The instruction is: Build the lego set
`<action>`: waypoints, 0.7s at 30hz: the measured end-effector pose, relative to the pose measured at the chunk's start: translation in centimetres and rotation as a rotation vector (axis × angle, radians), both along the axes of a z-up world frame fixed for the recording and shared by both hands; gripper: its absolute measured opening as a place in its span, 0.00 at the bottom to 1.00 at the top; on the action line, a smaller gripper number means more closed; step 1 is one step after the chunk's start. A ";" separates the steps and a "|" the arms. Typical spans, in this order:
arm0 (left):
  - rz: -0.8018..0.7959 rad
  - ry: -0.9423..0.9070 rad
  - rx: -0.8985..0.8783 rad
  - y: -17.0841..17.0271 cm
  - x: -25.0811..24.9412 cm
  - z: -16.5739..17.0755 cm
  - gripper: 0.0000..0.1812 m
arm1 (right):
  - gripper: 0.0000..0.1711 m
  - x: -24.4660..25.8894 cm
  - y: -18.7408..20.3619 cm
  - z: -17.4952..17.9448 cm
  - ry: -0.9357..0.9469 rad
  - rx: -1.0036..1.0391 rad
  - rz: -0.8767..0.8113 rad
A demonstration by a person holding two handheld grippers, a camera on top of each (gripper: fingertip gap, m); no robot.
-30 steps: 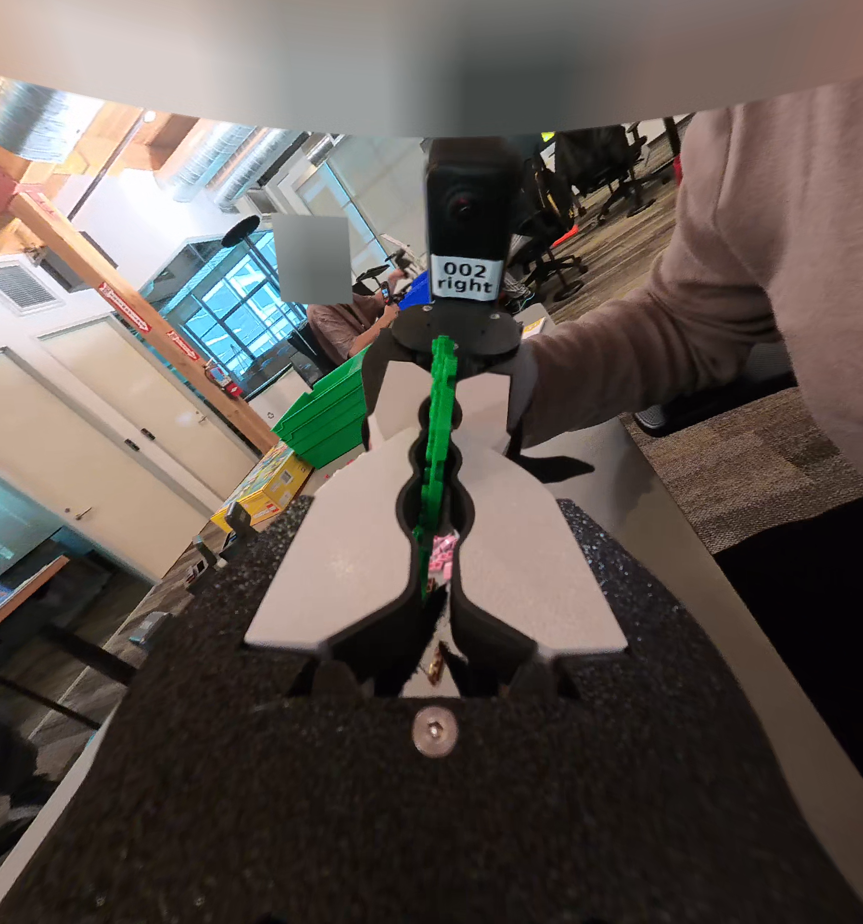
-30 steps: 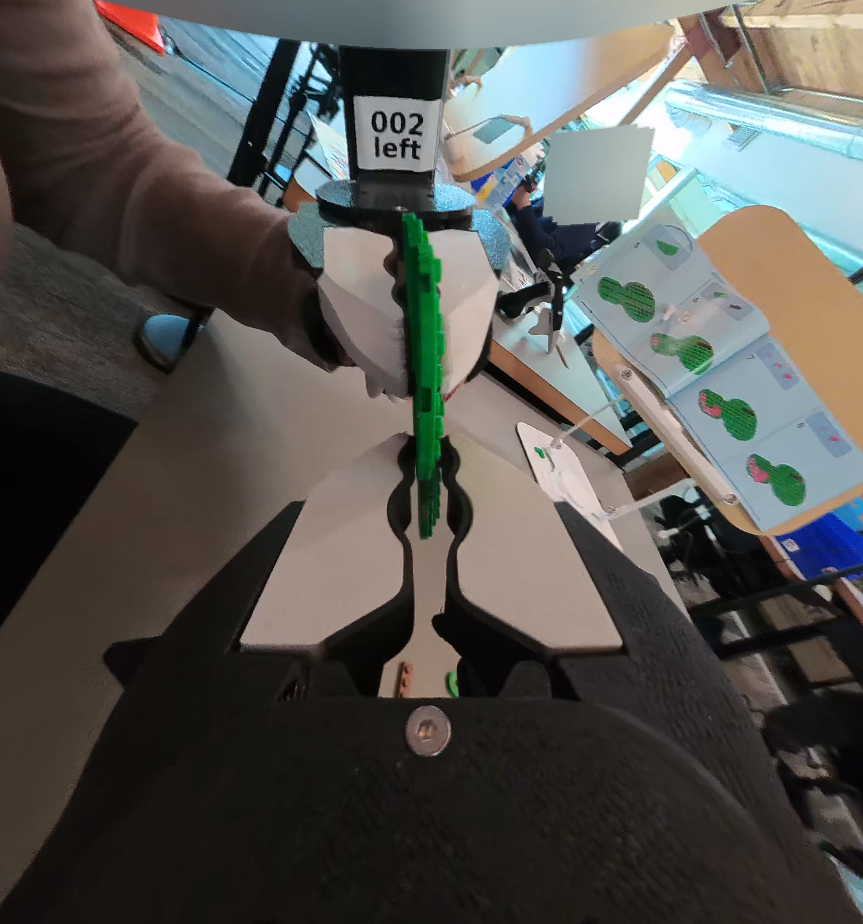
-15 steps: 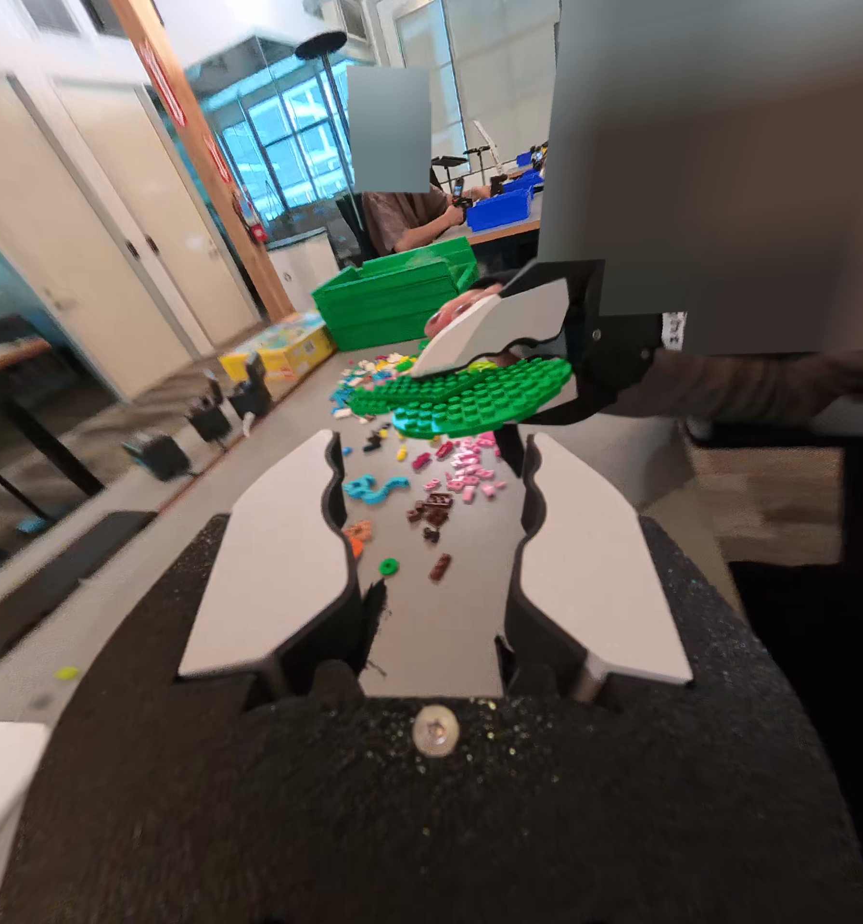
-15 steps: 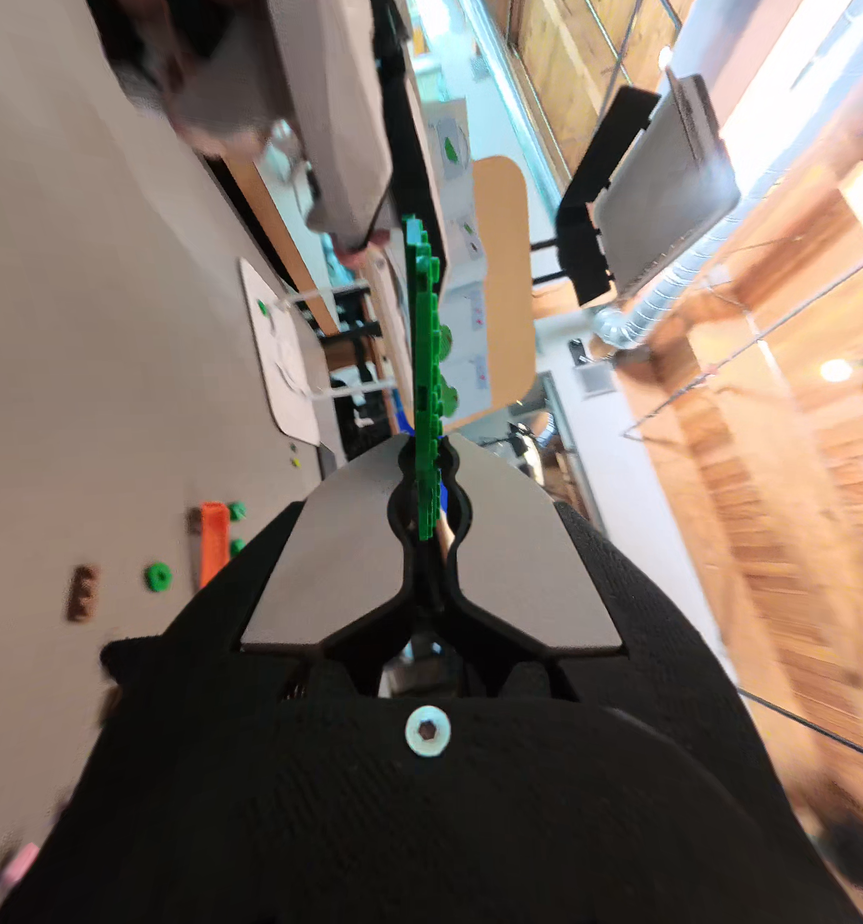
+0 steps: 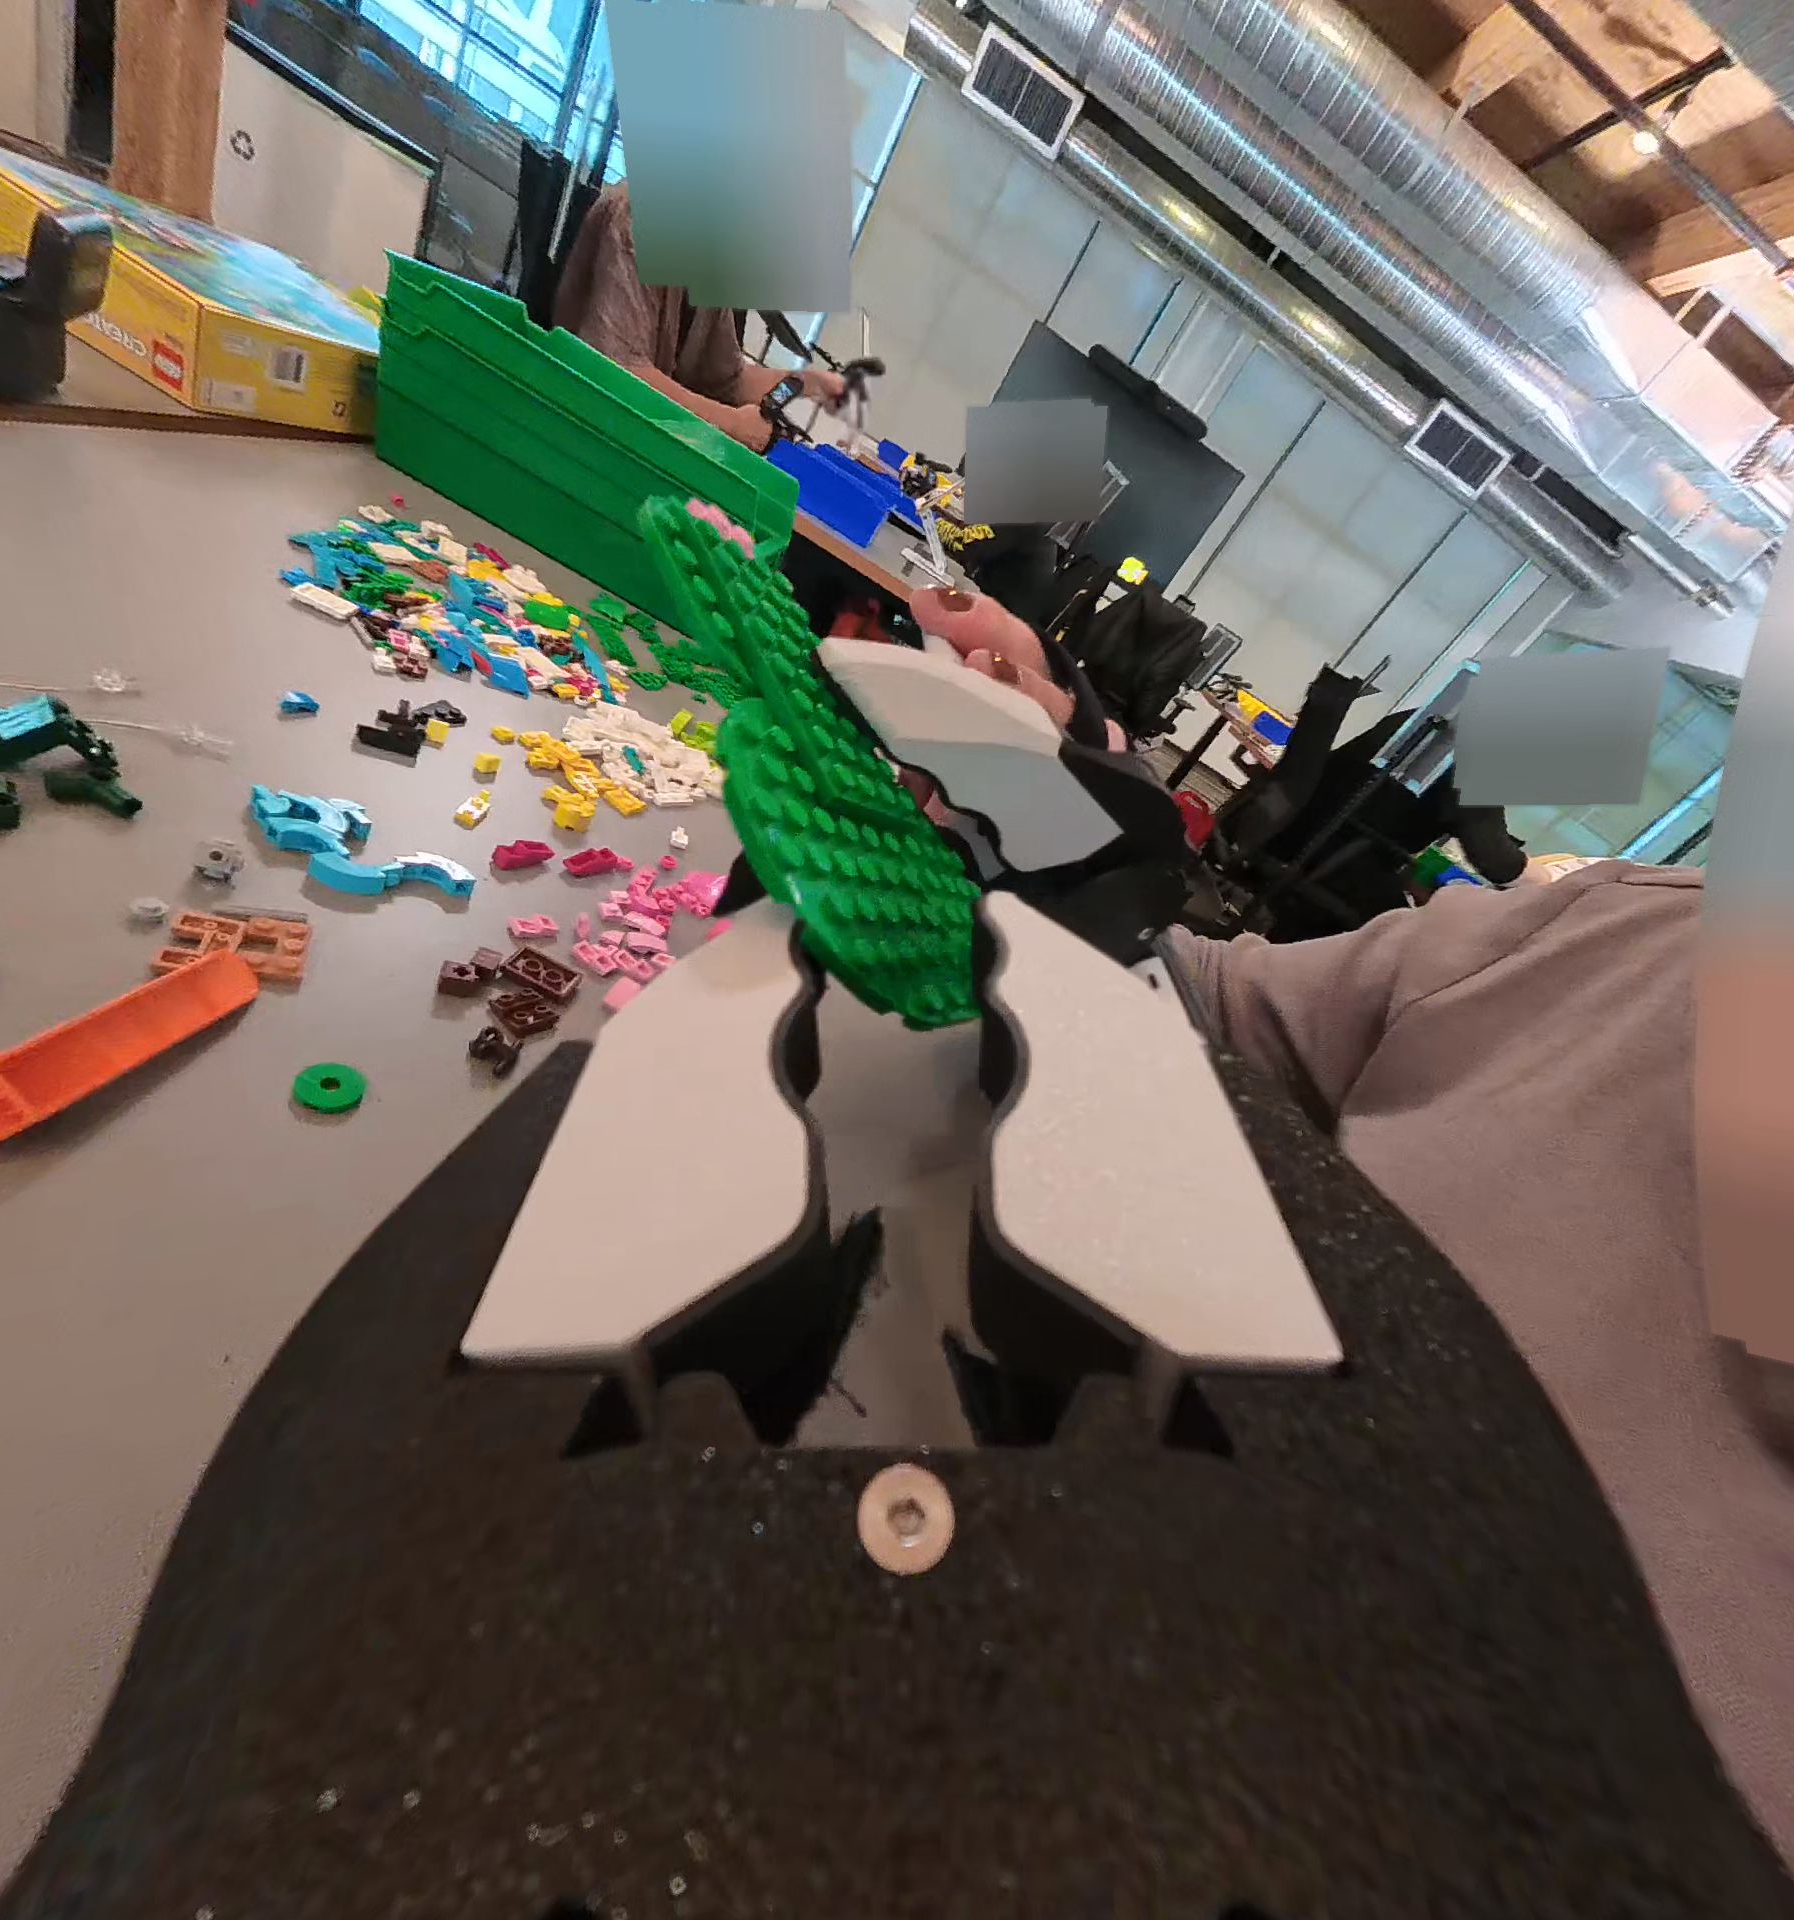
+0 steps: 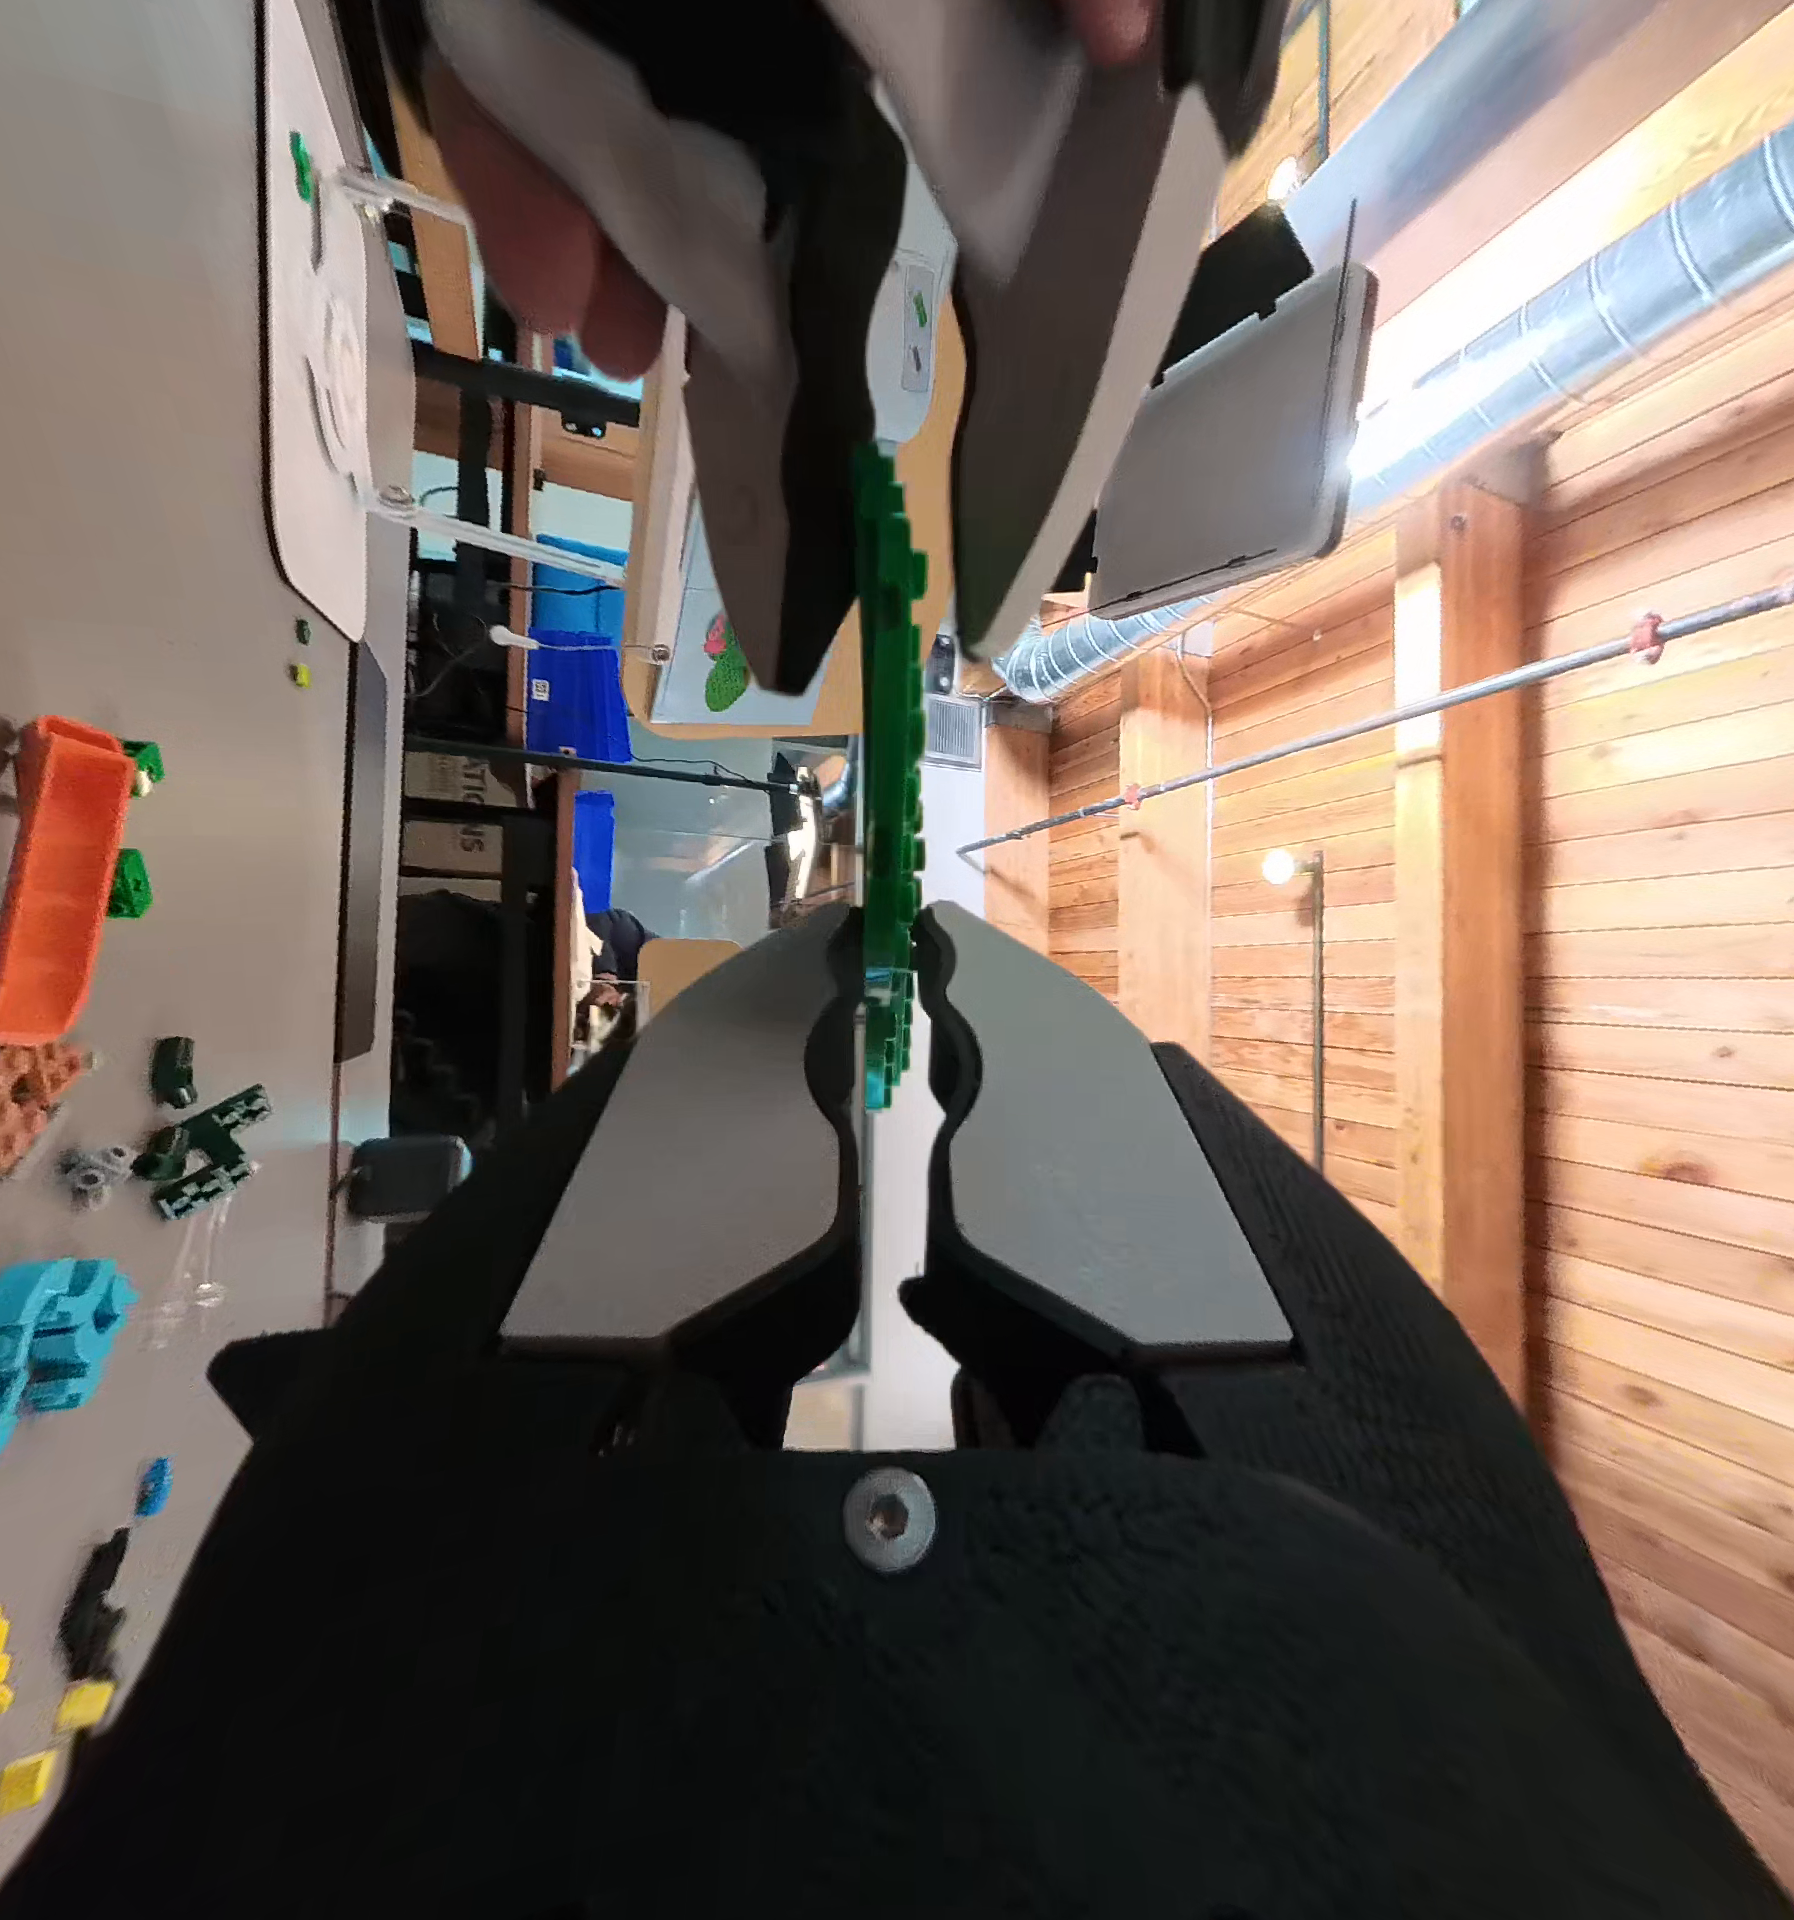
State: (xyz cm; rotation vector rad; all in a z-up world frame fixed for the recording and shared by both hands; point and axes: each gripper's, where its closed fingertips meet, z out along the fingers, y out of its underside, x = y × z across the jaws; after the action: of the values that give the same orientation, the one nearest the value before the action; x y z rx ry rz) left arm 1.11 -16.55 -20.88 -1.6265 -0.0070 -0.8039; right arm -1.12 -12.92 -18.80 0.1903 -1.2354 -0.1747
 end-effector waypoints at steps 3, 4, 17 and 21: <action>0.024 0.004 0.025 0.1 -0.3 0.0 0.09 | 0.04 -0.1 0.0 0.1 0.004 -0.005 0.000; 0.025 -0.018 0.041 0.1 -0.4 0.3 0.08 | 0.06 -0.1 -0.1 0.1 -0.001 -0.031 0.010; 0.098 0.012 0.233 -0.4 -1.5 2.1 0.03 | 0.25 1.0 -1.0 0.8 -0.143 -0.351 0.289; 0.028 -0.069 0.190 -0.4 -1.2 1.8 0.02 | 0.26 1.4 -1.1 1.0 -0.038 -0.091 0.218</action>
State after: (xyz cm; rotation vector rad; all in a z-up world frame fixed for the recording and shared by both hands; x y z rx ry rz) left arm -0.04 -16.99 -19.08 -1.4167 -0.0023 -0.8140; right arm 0.30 -13.97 -17.80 0.2484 -1.2488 0.0740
